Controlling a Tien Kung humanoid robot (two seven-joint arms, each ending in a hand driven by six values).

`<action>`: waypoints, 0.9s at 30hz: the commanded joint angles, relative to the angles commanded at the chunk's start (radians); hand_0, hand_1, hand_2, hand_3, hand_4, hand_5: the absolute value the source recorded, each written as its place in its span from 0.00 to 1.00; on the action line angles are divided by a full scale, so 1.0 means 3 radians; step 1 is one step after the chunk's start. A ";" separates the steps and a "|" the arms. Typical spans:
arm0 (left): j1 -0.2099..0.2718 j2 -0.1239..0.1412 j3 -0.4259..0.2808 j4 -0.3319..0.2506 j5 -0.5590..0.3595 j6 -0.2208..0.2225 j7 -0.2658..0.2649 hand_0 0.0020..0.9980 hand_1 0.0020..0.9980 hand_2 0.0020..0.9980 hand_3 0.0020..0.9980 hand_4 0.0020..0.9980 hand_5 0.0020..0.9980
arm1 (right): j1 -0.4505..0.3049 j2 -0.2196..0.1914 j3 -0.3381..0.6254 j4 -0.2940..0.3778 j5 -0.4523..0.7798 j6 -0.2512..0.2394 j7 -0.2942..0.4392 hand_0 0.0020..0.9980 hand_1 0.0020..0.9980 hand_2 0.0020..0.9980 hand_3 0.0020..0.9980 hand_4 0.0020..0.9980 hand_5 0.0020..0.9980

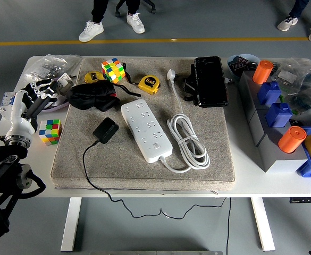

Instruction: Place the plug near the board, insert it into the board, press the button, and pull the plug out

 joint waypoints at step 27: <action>-0.0020 0.0089 0.0090 -0.0057 -0.0041 0.0002 -0.0015 0.42 0.55 0.56 0.57 0.89 0.36 | 0.0103 -0.0034 -0.0187 -0.0014 0.0050 0.0008 0.0003 0.59 0.65 0.60 0.50 0.78 0.50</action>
